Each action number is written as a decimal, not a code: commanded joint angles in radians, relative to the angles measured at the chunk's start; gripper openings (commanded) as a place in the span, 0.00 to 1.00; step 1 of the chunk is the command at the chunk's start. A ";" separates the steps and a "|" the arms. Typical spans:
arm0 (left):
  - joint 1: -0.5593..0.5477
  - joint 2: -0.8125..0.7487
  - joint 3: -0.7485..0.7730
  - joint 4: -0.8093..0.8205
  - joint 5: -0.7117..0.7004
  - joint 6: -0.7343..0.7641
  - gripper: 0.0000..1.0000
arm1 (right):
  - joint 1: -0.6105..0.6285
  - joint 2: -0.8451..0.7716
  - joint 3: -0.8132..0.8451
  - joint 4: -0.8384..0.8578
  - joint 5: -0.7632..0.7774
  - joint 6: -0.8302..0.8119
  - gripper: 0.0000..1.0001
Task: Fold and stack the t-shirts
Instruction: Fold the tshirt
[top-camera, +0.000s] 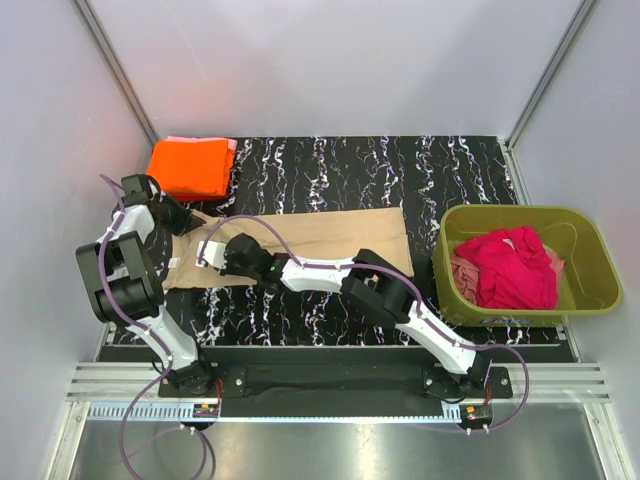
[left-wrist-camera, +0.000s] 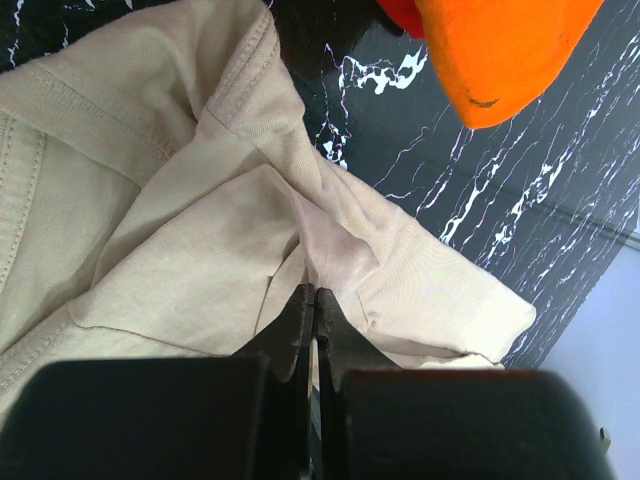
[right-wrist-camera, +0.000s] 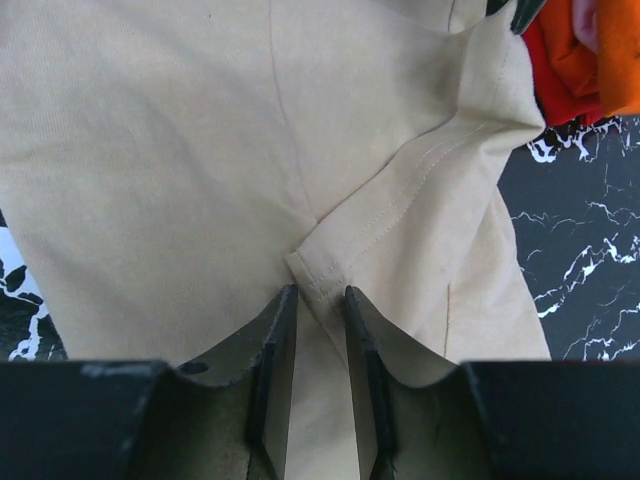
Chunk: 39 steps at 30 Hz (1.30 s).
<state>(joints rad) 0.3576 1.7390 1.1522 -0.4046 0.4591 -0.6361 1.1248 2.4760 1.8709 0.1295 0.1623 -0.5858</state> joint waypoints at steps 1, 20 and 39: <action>-0.003 0.002 0.041 0.004 0.012 0.004 0.00 | -0.003 0.008 0.048 0.015 -0.023 -0.009 0.33; -0.005 -0.029 0.038 -0.020 -0.089 0.038 0.00 | -0.005 -0.098 -0.055 0.105 0.011 -0.037 0.00; -0.011 -0.061 0.063 -0.076 -0.209 0.093 0.00 | -0.014 -0.272 -0.341 0.329 0.017 -0.013 0.00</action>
<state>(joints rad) 0.3515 1.7340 1.1828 -0.4820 0.2783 -0.5674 1.1217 2.2852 1.5730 0.3672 0.1726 -0.6182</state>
